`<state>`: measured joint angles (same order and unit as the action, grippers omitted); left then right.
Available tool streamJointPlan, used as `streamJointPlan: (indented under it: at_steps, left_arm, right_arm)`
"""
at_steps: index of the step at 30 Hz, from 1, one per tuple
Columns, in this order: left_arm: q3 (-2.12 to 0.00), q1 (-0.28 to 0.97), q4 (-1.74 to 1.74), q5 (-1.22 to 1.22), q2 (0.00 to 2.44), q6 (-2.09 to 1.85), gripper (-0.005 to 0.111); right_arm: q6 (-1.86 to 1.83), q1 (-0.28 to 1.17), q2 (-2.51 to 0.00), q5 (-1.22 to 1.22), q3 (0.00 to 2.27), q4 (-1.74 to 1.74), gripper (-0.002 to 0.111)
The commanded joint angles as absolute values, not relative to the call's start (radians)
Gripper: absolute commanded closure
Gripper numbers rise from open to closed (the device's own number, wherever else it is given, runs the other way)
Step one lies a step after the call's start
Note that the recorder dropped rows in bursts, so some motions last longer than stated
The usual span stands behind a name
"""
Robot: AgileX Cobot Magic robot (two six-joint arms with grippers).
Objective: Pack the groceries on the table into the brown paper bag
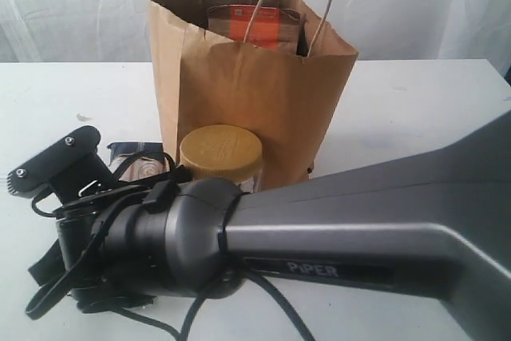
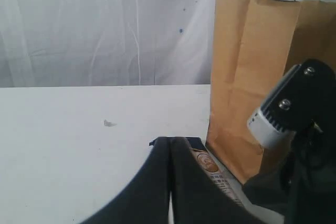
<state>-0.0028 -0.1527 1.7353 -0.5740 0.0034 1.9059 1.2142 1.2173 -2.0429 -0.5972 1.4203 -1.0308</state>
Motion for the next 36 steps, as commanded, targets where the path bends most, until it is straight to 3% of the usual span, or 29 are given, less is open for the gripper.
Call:
streamJointPlan:
  at_steps: [1,7,11,15,21,24,31,36]
  left_arm:
    - [0.000,-0.153,1.744,-0.580,0.000,1.905,0.107]
    - [0.000,-0.153,1.744,-0.580,0.000,1.905,0.107]
    - [0.000,-0.153,1.744,-0.580,0.000,1.905,0.107]
    - [0.000,-0.153,1.744,-0.580,0.000,1.905,0.107]
    - [0.000,-0.153,1.744,-0.580,0.000,1.905,0.107]
    - [0.000,-0.153,1.744,-0.580,0.000,1.905,0.107]
    - [0.000,-0.153,1.744,-0.580,0.000,1.905,0.107]
    - [0.000,-0.153,1.744,-0.580,0.000,1.905,0.107]
  right_arm:
    - [1.222,1.238,-2.026,-0.487,1.445,-1.033,0.108]
    - [1.135,1.204,-2.066,-0.690,1.464,-0.944,0.108]
    - [0.796,1.215,-2.036,-0.790,1.464,-0.573,0.108]
    - [0.691,1.238,-1.993,-1.152,1.464,-0.513,0.108]
    - [0.621,1.283,-1.946,-0.630,1.464,-0.412,0.108]
    - [0.639,1.285,-1.963,-0.540,1.466,-0.485,0.108]
    - [0.643,1.267,-2.028,-1.117,1.496,-0.699,0.108]
    - [0.423,1.317,-2.006,-1.221,1.496,-0.532,0.108]
